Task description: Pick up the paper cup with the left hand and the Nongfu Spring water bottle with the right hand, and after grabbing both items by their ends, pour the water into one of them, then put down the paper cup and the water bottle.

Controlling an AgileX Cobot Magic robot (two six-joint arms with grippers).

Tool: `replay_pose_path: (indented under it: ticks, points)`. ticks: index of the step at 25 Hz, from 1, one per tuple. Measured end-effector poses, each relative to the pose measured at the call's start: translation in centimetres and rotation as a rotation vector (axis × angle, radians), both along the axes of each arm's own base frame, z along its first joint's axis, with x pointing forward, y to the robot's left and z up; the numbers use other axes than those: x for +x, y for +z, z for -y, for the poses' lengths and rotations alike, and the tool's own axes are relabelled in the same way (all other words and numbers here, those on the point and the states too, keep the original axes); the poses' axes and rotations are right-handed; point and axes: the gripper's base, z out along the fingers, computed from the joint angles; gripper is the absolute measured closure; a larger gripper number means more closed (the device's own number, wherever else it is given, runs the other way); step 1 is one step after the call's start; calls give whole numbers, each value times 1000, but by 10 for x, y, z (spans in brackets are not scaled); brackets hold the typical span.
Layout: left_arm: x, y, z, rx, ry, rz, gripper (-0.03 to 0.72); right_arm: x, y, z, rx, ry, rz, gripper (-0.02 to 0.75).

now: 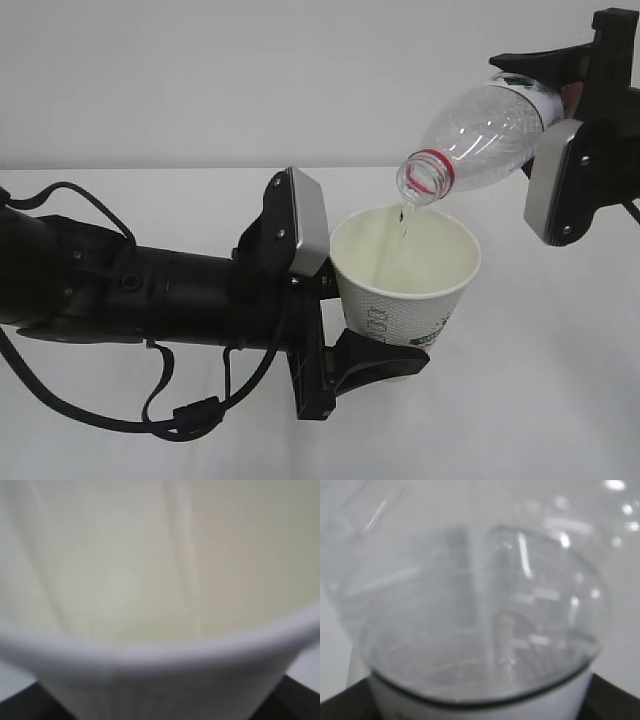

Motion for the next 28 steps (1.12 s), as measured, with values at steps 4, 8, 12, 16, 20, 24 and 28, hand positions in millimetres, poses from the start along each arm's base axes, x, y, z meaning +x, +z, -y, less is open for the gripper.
replay_pose_path:
  ticks: [4,8,12,16,20,24,28]
  points:
    - [0,0,0,2,1,0,153,0,0,0,-1,0,1,260]
    - [0,0,0,2,1,0,153,0,0,0,-1,1,2,260]
    - [0,0,0,2,1,0,153,0,0,0,-1,1,2,260]
    - [0,0,0,3,2,0,153,0,0,0,-1,1,2,260]
    - [0,0,0,3,2,0,153,0,0,0,-1,1,2,260]
    - [0,0,0,5,1,1,153,0,0,0,-2,1,3,260]
    - [0,-1,0,7,2,1,153,0,0,0,-2,1,3,260]
